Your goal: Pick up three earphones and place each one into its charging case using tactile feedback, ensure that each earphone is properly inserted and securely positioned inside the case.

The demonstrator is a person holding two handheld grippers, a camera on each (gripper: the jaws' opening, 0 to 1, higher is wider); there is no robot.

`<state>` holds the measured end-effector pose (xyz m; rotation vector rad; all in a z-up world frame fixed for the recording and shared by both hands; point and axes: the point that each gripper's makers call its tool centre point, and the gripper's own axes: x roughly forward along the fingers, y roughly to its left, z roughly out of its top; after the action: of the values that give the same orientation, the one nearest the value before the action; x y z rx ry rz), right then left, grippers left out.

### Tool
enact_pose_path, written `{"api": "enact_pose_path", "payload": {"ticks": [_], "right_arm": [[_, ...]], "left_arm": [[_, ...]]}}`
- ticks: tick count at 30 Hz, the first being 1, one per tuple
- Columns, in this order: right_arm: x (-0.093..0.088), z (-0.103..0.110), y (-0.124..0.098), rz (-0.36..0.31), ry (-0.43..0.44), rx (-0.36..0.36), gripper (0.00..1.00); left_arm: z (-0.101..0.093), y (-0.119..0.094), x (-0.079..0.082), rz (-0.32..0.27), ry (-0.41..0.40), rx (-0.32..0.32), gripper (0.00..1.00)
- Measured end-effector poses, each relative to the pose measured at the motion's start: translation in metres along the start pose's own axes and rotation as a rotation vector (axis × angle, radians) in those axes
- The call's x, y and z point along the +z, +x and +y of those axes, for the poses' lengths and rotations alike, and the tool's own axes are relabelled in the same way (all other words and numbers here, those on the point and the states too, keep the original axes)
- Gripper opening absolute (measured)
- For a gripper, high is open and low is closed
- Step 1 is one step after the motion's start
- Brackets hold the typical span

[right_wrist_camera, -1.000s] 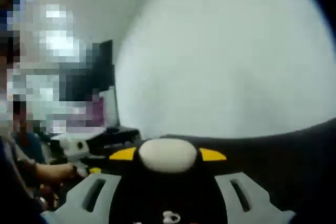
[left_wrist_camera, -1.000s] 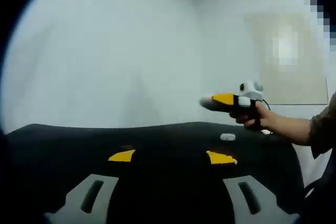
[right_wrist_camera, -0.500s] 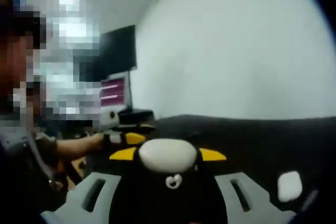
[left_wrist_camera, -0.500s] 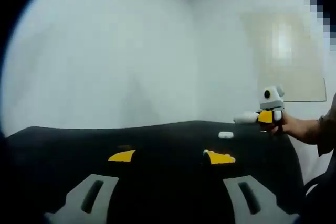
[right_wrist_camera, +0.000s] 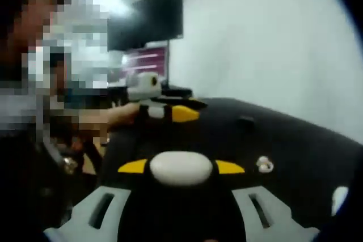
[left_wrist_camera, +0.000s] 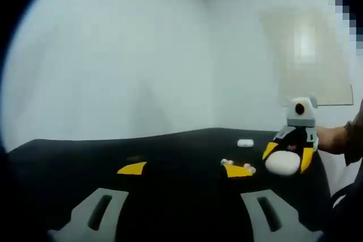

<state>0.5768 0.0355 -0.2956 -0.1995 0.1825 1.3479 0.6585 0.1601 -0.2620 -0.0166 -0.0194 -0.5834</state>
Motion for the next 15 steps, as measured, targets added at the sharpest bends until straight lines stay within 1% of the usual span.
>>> {"api": "enact_pose_path", "payload": {"ticks": [3, 8, 11, 15], "right_arm": [[-0.005, 0.004, 0.002, 0.020, -0.006, 0.019, 0.45], [-0.008, 0.004, 0.004, 0.042, -0.004, 0.034, 0.45], [-0.010, 0.009, 0.006, 0.071, -0.018, 0.057, 0.45], [-0.008, 0.013, 0.009, 0.081, -0.019, 0.092, 0.45]], "left_arm": [[0.000, 0.000, 0.000, 0.002, 0.005, 0.002, 0.48], [-0.001, 0.000, -0.002, 0.007, 0.012, 0.000, 0.48], [-0.001, 0.000, -0.002, 0.008, 0.017, -0.003, 0.48], [-0.002, -0.001, -0.002, 0.012, 0.021, -0.007, 0.48]]}}
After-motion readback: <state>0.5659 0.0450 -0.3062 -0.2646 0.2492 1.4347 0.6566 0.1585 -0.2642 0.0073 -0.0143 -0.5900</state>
